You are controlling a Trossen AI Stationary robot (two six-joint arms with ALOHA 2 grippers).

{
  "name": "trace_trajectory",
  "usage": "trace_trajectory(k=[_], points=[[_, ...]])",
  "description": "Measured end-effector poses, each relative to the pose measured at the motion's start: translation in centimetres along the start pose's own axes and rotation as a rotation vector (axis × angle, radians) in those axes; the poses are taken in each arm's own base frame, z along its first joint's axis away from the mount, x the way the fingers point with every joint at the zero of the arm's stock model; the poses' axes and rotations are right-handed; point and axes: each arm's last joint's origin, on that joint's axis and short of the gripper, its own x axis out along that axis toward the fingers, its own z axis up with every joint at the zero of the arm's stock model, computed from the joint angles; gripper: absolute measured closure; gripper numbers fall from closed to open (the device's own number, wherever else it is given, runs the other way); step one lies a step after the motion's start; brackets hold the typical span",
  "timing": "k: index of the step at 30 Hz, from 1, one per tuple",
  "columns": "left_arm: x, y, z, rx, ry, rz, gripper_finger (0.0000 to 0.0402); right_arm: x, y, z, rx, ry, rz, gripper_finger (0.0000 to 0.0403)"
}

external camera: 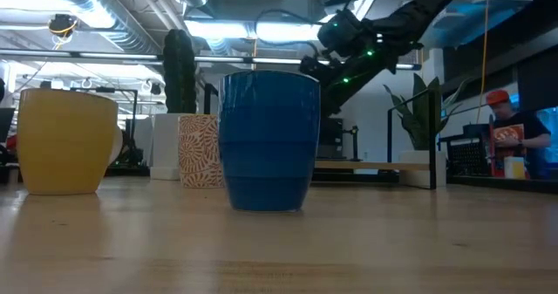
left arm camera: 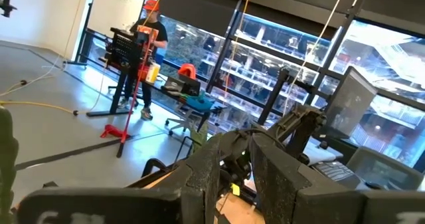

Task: Place coffee mugs
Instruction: Put the gray patterned mug on the shelf, then put the orange patterned mug on the shelf

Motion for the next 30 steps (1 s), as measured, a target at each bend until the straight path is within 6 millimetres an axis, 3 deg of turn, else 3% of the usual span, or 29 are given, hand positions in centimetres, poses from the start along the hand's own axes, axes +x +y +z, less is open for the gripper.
trace_trajectory(k=[13,20,30], points=[[0.0,0.0,0.0,0.020,0.002,0.003,0.0321,3.5,-1.3,1.9,-0.031,-0.007,0.051,0.0403],[0.0,0.0,0.0,0.029,0.002,0.004,0.0321,4.1,-2.7,3.5,-0.049,-0.044,0.034,0.0403],[0.0,0.0,0.0,0.030,0.002,0.005,0.0321,4.2,-4.4,3.3,-0.021,-0.019,0.013,0.0403]])
